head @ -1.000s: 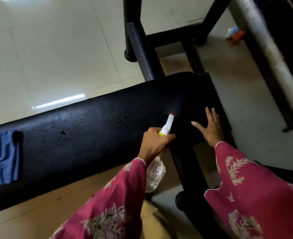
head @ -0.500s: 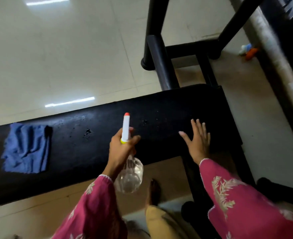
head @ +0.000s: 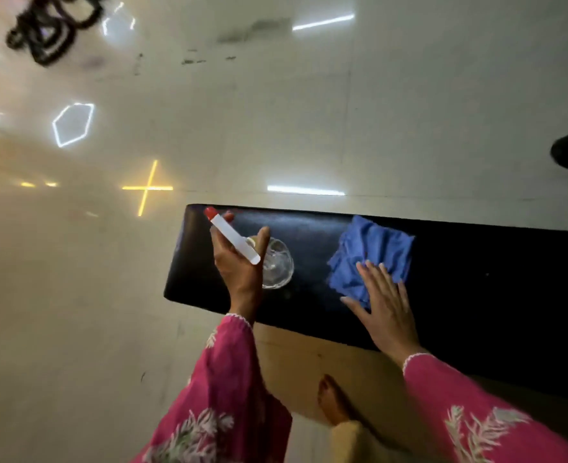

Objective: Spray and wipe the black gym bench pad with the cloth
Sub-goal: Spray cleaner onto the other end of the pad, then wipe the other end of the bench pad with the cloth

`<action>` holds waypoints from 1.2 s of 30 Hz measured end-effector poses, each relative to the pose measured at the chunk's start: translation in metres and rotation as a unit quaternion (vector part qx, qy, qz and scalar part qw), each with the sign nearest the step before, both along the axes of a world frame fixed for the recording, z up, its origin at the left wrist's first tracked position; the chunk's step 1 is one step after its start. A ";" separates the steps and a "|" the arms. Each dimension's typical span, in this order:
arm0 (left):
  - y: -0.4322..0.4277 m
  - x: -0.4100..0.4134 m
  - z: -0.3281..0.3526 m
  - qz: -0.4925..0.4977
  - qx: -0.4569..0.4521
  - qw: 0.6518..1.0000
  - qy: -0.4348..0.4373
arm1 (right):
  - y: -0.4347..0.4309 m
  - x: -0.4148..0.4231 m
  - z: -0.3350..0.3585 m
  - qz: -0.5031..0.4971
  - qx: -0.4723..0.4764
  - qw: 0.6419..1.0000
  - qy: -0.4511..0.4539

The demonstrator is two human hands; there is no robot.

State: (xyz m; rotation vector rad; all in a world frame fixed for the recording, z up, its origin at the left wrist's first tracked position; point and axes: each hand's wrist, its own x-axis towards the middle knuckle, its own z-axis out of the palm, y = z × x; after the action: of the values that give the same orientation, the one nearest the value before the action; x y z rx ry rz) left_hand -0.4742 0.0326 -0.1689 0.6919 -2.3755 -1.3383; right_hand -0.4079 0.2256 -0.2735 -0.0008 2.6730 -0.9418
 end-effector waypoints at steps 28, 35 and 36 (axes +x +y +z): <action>-0.137 -0.040 -0.041 0.107 0.057 0.993 0.006 | -0.125 -0.014 -0.009 0.142 0.091 0.978 -0.125; -0.116 -0.022 -0.063 0.154 0.078 0.985 -0.001 | -0.095 -0.010 -0.001 0.117 0.066 0.988 -0.077; -0.109 -0.016 -0.066 0.171 0.065 0.983 -0.015 | -0.088 -0.010 0.001 0.116 0.080 0.988 -0.054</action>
State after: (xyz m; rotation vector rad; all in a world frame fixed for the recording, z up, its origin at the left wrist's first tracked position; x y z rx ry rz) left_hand -0.4904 -0.0760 -0.2353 1.1063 -2.0800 -1.3436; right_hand -0.4175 0.1371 -0.2730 -0.2147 2.5704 -0.6349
